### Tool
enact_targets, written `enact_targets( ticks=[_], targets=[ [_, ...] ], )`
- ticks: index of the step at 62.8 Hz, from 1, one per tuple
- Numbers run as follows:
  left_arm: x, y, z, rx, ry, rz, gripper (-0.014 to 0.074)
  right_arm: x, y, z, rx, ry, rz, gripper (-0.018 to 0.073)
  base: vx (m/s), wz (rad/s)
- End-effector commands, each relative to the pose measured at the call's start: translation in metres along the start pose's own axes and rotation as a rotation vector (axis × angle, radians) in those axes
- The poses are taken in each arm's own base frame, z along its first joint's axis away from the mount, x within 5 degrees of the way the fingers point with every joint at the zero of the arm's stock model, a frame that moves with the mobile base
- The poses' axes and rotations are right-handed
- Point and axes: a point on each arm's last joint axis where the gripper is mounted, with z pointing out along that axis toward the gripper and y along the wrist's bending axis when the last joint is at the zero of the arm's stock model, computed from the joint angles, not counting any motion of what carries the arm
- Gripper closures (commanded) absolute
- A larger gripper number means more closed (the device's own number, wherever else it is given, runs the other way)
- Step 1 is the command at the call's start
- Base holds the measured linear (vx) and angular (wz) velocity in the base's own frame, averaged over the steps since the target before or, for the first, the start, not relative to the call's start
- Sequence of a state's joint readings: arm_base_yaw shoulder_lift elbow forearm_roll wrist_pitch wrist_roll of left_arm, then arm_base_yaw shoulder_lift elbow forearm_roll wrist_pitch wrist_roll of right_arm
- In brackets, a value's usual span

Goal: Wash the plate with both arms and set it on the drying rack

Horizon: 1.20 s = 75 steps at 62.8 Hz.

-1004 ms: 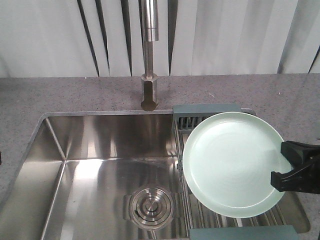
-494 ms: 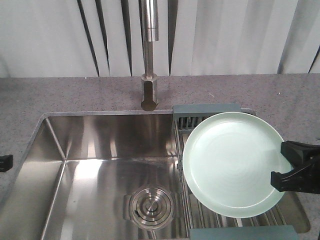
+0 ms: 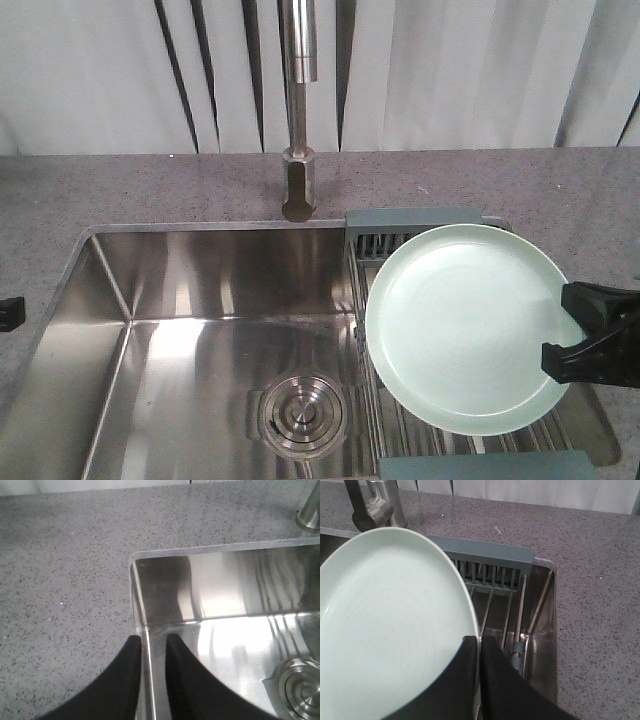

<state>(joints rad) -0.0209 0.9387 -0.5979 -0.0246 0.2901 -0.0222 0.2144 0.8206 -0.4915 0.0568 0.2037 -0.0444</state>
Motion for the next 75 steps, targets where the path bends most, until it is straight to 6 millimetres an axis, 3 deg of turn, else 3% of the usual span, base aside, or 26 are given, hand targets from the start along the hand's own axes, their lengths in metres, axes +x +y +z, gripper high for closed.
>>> enact_targets(
  ticks=[1,14,23,38,53,65,75],
  targets=[
    [-0.019,-0.001,-0.006,0.008,-0.122,-0.018,0.0328,-0.018,-0.001,-0.005,0.007,-0.119,-0.009,0.0568,0.00,0.00],
    [-0.019,-0.001,-0.006,0.008,-0.123,-0.018,0.0137,-0.018,-0.001,-0.005,0.007,-0.119,-0.009,0.0568,0.00,0.00],
    [-0.023,-0.001,-0.007,0.009,-0.162,-0.018,0.0079,-0.018,-0.001,-0.005,0.007,-0.119,-0.009,0.0568,0.00,0.00],
    [-0.027,-0.001,-0.008,0.010,-0.210,-0.023,0.0075,-0.018,-0.001,-0.005,0.007,-0.119,-0.009,0.0568,0.00,0.00],
    [-0.030,-0.003,-0.010,0.039,-0.165,-0.176,0.0075,-0.018,-0.001,-0.005,0.007,-0.117,-0.009,0.0568,0.00,0.00],
    [-0.060,-0.008,-0.013,0.085,-0.158,-0.233,0.0075,-0.018,-0.001,-0.005,0.007,-0.117,-0.009,0.0568,0.00,0.00],
    [-0.086,-0.017,0.004,0.150,-0.033,-0.162,0.0075,-0.018,-0.001,-0.005,0.007,-0.117,-0.009,0.0568,0.00,0.00]
  ],
)
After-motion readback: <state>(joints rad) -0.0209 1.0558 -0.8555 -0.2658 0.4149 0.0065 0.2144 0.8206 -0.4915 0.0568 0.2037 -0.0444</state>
